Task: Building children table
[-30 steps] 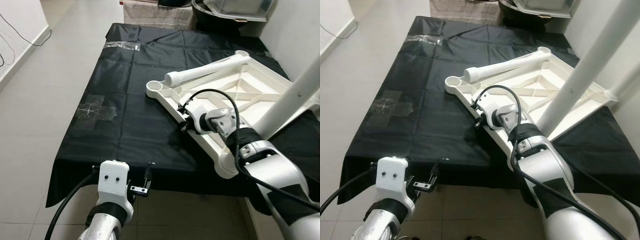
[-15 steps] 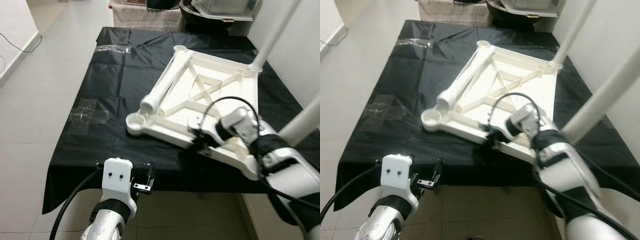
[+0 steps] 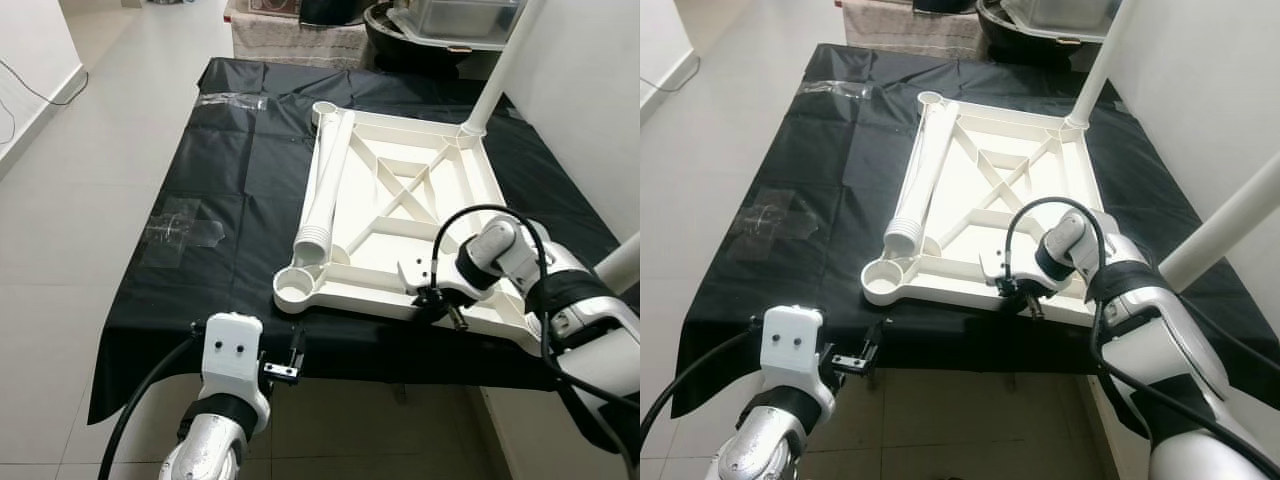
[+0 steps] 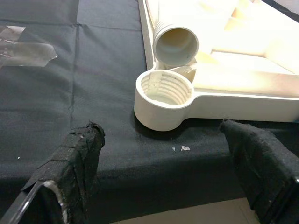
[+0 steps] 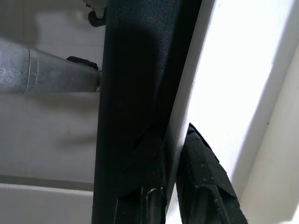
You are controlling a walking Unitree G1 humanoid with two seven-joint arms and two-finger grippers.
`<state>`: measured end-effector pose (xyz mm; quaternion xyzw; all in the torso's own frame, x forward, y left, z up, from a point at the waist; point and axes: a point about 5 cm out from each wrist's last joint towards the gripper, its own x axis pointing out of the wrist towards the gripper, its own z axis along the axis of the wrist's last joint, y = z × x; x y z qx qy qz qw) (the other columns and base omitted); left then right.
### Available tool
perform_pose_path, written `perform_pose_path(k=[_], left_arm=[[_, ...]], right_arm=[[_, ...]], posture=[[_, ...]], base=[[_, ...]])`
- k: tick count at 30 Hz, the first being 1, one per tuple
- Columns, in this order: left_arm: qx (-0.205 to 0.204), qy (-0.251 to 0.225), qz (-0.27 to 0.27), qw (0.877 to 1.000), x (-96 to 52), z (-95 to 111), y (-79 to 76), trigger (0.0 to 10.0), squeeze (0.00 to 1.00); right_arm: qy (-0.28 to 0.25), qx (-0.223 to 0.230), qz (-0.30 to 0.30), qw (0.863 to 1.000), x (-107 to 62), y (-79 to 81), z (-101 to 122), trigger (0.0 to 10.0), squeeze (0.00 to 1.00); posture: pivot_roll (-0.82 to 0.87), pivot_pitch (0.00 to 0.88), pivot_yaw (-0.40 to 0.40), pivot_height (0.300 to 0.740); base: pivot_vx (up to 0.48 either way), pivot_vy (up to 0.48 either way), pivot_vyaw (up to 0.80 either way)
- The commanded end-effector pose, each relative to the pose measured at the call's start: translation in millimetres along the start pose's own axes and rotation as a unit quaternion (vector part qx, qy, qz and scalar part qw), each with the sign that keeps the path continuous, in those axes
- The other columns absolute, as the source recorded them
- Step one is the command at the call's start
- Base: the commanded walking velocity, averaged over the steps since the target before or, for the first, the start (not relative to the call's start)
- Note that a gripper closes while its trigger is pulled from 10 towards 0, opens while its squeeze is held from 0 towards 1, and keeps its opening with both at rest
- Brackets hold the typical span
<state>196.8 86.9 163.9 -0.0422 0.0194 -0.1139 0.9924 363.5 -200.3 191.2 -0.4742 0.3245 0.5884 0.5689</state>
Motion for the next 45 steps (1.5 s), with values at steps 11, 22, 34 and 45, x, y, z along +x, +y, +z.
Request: perform_pose_path(k=[11,22,34,45], left_arm=[[0.005,0.011,-0.004,1.000,0.8,-7,0.3,10.0,0.00],[0.010,0.012,-0.007,1.000,4.5,-11,2.0,10.0,0.00],[0.019,0.011,-0.009,1.000,11.3,-18,5.2,10.0,0.00],[0.025,0.013,-0.011,1.000,20.5,-25,12.2,10.0,0.00]], right_arm=[[0.125,-0.095,0.058,0.986,23.2,15.2,-17,0.0,0.00],[0.059,-0.078,0.039,0.994,22.2,8.2,-3,10.0,1.00],[0.051,-0.074,0.006,0.996,-24.5,-3.2,-2,10.0,0.00],[-0.157,-0.020,-0.078,0.984,-81.7,-4.1,9,10.0,0.00]], posture=[[0.10,0.163,-0.112,0.740],[0.10,0.136,-0.106,0.740],[0.09,0.094,-0.101,0.740],[0.09,0.040,-0.079,0.740]], base=[[0.000,0.000,0.00],[0.000,0.000,0.00],[0.000,0.000,0.00],[0.000,0.000,0.00]])
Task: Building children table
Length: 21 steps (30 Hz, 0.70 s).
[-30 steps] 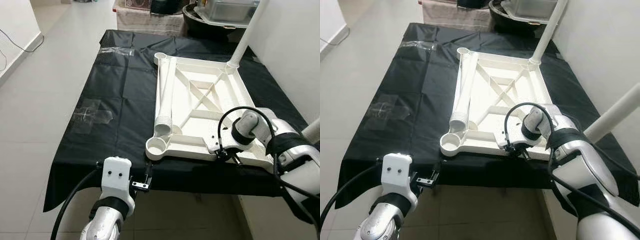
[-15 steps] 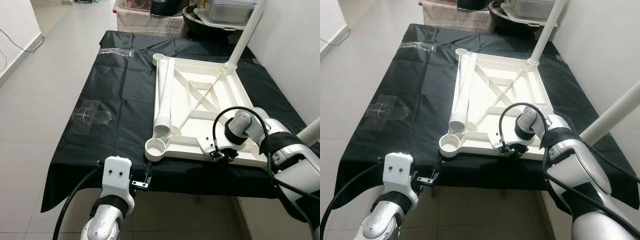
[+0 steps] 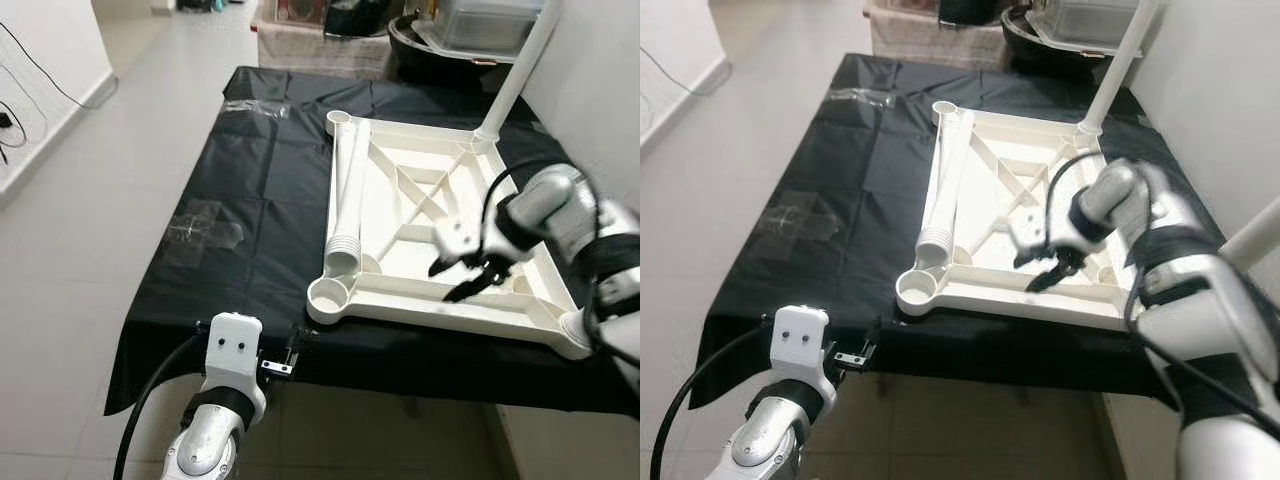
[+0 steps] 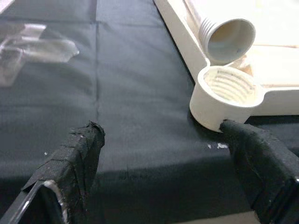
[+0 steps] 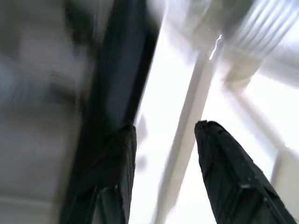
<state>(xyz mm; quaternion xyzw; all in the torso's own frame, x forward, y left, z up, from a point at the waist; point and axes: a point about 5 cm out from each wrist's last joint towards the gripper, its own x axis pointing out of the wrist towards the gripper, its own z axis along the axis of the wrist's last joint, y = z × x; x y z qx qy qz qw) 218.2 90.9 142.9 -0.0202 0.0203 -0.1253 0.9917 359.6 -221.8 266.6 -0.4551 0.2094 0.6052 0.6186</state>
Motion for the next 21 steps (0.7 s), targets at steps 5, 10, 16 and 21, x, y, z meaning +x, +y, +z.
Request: perform_pose_path(k=[5,10,16,21], left_arm=[[0.006,0.009,-0.002,1.000,2.4,-7,3.3,10.0,0.00],[0.011,0.006,0.000,1.000,5.4,-9,8.7,10.0,0.00],[0.014,0.005,-0.001,1.000,5.7,-10,10.4,10.0,0.00],[0.014,0.003,-0.001,1.000,4.5,-9,10.8,10.0,0.00]], right_arm=[[-0.172,0.068,-0.054,0.981,-5.1,-5.0,13,10.0,0.00],[-0.234,0.176,-0.263,0.919,38.4,-14.0,-2,10.0,0.00],[-0.212,0.208,-0.357,0.885,68.0,-4.6,-5,10.0,0.00],[-0.206,0.218,-0.425,0.854,88.7,12.1,1,10.0,1.00]], posture=[[0.09,0.033,-0.080,0.740],[0.10,0.014,-0.060,0.740],[0.10,0.015,-0.053,0.740],[0.10,0.019,-0.050,0.740]], base=[[0.000,0.000,0.00],[0.000,0.000,0.00],[0.000,0.000,0.00],[0.000,0.000,0.00]])
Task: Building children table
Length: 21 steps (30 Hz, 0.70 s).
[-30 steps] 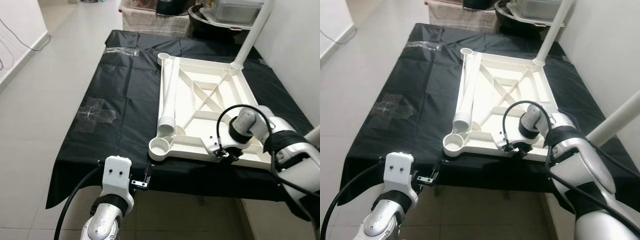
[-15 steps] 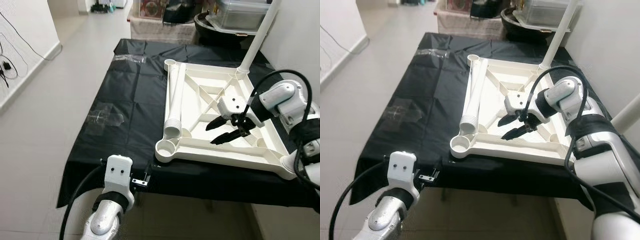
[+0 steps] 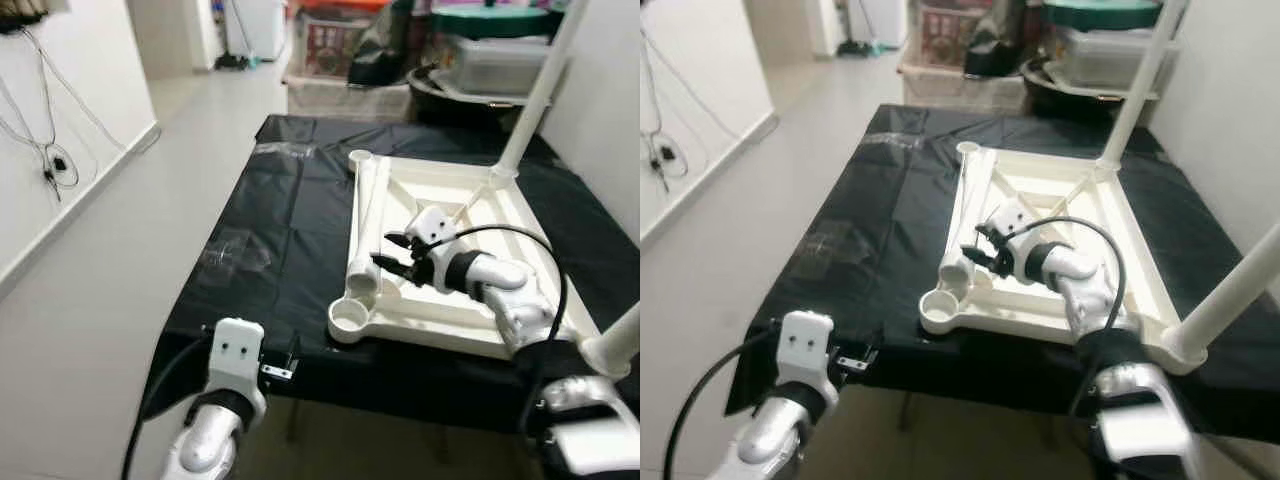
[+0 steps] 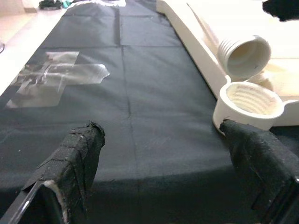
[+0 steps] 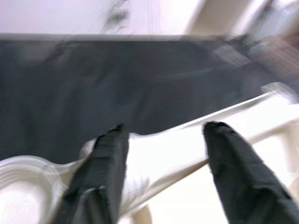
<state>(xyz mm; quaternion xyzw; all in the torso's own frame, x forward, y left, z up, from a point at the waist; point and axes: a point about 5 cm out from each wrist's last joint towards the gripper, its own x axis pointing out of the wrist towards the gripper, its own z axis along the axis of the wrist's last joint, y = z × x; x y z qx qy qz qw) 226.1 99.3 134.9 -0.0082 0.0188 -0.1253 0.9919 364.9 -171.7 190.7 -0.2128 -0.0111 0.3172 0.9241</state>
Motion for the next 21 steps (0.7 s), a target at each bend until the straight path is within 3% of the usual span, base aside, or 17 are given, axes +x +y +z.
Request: perform_pose_path(k=[1,4,5,9,15,21], left_arm=[[0.002,0.003,-0.001,1.000,-1.3,-2,0.3,10.0,0.00],[0.001,0.003,-0.001,1.000,-2.8,-2,0.6,10.0,0.00],[0.000,0.002,-0.001,1.000,-3.5,-2,0.8,10.0,0.00],[-0.001,0.002,-0.002,1.000,-3.9,-2,0.9,10.0,0.00],[-0.002,-0.001,-0.003,1.000,-5.1,-1,0.6,10.0,0.00],[-0.002,-0.004,-0.003,1.000,-6.5,1,0.0,10.0,0.00]], right_arm=[[0.006,-0.004,-0.015,1.000,-1.9,-1.1,0,10.0,1.00],[-0.005,0.001,-0.037,0.999,-9.1,13.9,0,10.0,1.00],[-0.009,0.004,-0.037,0.999,-11.9,18.5,1,10.0,0.00],[-0.011,0.003,-0.032,0.999,-13.4,22.5,4,10.0,0.00],[-0.002,-0.013,-0.030,0.999,-12.4,51.8,5,10.0,0.00],[0.012,-0.028,-0.048,0.998,-9.1,65.7,6,10.0,0.00]], posture=[[0.10,0.019,-0.050,0.740],[0.09,0.019,-0.047,0.740],[0.09,0.019,-0.044,0.740],[0.09,0.022,-0.041,0.740],[0.10,0.041,-0.038,0.740],[0.10,0.051,-0.041,0.740]], base=[[0.000,0.000,0.00],[0.000,0.000,0.00],[0.000,0.000,0.00],[0.000,0.000,0.00],[0.000,0.000,0.00],[0.000,0.000,0.00]])
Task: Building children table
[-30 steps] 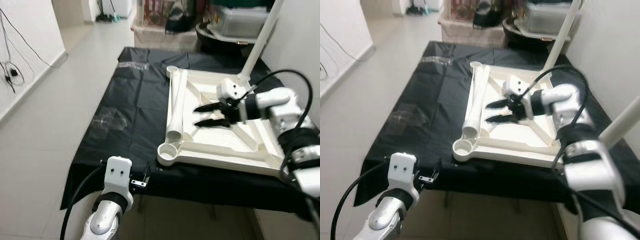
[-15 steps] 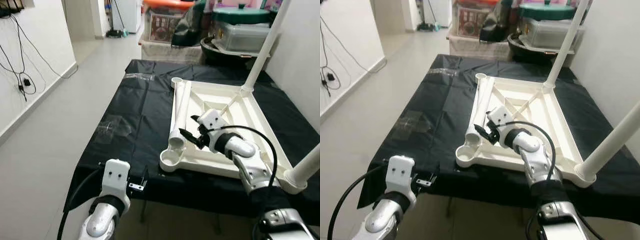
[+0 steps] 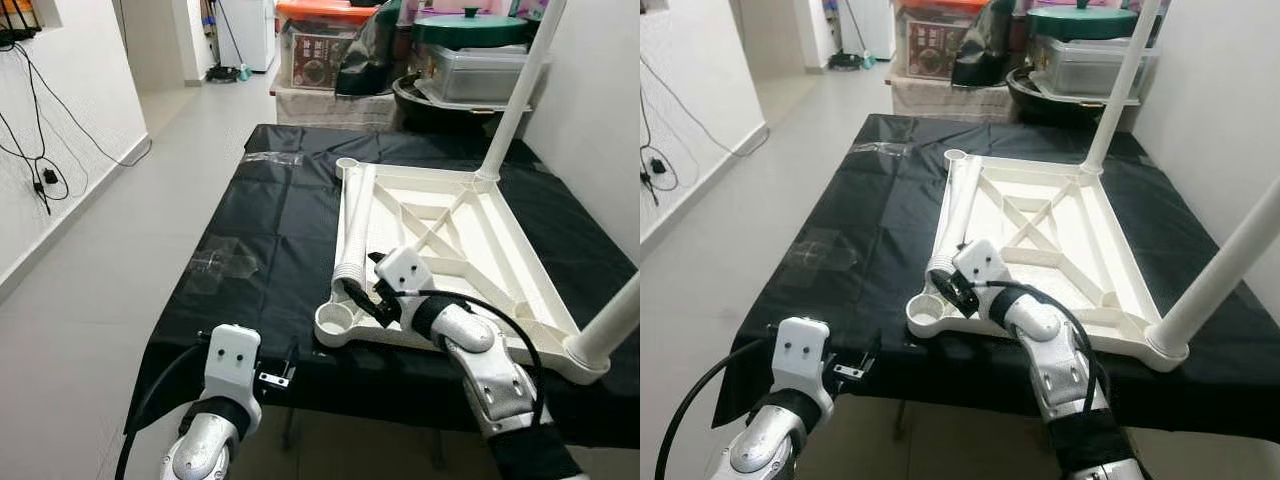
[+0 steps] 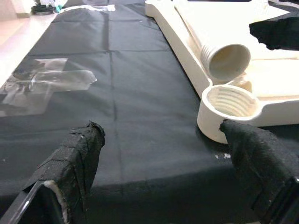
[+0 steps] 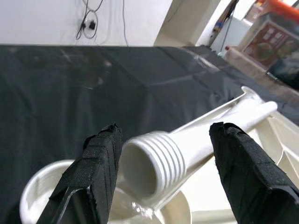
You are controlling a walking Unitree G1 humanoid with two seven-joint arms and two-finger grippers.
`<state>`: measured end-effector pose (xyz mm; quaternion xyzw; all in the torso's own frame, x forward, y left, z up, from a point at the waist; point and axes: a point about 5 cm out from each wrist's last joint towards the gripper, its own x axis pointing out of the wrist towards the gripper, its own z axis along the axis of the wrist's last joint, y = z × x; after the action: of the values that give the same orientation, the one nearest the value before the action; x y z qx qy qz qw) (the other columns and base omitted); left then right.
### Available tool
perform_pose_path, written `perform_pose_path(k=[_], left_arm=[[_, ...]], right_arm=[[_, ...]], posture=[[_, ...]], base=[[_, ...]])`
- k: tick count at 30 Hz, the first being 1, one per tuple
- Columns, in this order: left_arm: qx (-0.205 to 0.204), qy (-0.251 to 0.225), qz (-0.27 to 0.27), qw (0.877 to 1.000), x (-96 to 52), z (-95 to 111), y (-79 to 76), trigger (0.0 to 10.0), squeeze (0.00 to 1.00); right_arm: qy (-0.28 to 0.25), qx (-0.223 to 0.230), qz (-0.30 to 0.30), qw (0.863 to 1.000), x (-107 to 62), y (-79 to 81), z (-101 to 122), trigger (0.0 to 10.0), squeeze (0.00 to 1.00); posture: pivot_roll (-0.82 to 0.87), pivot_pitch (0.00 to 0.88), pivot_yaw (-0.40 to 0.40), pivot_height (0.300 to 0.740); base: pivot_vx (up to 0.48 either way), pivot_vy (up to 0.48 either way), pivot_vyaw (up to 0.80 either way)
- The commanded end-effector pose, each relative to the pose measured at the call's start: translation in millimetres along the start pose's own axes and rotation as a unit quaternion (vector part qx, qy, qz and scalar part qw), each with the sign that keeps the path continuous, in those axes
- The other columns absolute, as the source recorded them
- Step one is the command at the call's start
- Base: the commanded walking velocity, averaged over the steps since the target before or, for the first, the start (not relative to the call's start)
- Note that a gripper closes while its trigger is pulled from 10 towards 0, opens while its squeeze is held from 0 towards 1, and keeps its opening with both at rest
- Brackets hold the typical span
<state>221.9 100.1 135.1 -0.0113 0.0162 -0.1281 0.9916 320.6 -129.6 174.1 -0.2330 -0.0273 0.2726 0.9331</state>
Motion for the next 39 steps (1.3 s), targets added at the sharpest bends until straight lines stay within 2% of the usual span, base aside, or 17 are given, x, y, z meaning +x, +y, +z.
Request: perform_pose_path(k=[1,3,7,14,20,26,39], left_arm=[[0.001,-0.001,-0.001,1.000,-2.8,1,-0.3,10.0,0.00],[0.001,-0.003,-0.001,1.000,-4.3,3,-1.7,10.0,0.00],[0.001,-0.004,-0.001,1.000,-5.2,3,-2.7,10.0,0.00],[-0.001,-0.005,-0.001,1.000,-7.1,5,-4.1,10.0,0.00],[-0.002,-0.006,-0.002,1.000,-7.6,7,-5.7,10.0,0.00],[-0.004,-0.006,-0.001,1.000,-8.0,7,-6.5,10.0,0.00],[-0.008,-0.004,0.001,1.000,-7.6,8,-6.6,10.0,0.00]], right_arm=[[0.016,-0.020,-0.003,1.000,2.7,7.5,-3,10.0,0.00],[0.033,-0.032,-0.018,0.999,9.0,12.8,-5,10.0,0.00],[0.040,-0.036,-0.037,0.998,12.8,11.8,-5,10.0,0.00],[0.047,-0.030,-0.044,0.997,18.8,12.3,-2,10.0,0.00],[0.059,-0.049,-0.046,0.996,26.3,17.3,-2,10.0,0.00],[0.060,-0.048,-0.055,0.995,28.5,15.0,-2,10.0,0.00],[0.080,-0.064,-0.016,0.995,29.6,18.6,-11,10.0,0.00]], posture=[[0.10,0.055,-0.041,0.740],[0.11,0.066,-0.047,0.740],[0.11,0.072,-0.051,0.740],[0.12,0.081,-0.054,0.740],[0.12,0.096,-0.060,0.740],[0.12,0.096,-0.061,0.740],[0.11,0.110,-0.062,0.740]], base=[[0.000,0.000,0.00],[0.000,0.000,0.00],[0.000,0.000,0.00],[0.000,0.000,0.00],[0.000,0.000,0.00],[0.000,0.000,0.00],[0.000,0.000,0.00]])
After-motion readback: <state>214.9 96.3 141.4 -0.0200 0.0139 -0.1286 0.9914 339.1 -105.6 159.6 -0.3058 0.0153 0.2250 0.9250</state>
